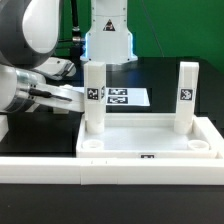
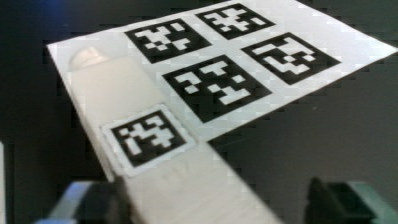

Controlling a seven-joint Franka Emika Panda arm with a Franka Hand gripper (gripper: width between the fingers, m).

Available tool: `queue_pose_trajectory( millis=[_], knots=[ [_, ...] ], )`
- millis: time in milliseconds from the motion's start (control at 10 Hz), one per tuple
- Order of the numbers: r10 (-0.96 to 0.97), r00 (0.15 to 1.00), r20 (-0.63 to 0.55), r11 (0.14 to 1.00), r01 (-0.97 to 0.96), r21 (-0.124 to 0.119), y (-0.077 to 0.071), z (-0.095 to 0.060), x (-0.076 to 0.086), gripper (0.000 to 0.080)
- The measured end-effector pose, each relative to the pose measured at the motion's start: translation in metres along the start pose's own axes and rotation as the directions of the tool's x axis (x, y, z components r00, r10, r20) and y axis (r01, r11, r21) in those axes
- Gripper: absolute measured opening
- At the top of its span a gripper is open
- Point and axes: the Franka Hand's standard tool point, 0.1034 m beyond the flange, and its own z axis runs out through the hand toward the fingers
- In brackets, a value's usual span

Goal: Assemble desk

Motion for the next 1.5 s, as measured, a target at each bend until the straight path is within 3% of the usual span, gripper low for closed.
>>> queue_pose_trajectory(
  millis=[100,200,700,1200,1500],
  knots=[
    [0.000,1.000,0.001,1.000,0.000,0.000,0.000,0.000,0.000,0.0429],
    [0.000,1.000,0.001,1.000,0.000,0.000,0.000,0.000,0.000,0.0281],
    [-0.007,1.000,0.000,1.000,0.007,0.003,0.002,-0.001,0.000,0.0281],
    [-0.103,0.993,-0.065,0.995,0.103,0.006,-0.011,-0.048,-0.032,0.0282],
    [-0.106,0.991,-0.084,0.994,0.106,0.005,-0.012,-0.052,-0.033,0.0282]
  ],
)
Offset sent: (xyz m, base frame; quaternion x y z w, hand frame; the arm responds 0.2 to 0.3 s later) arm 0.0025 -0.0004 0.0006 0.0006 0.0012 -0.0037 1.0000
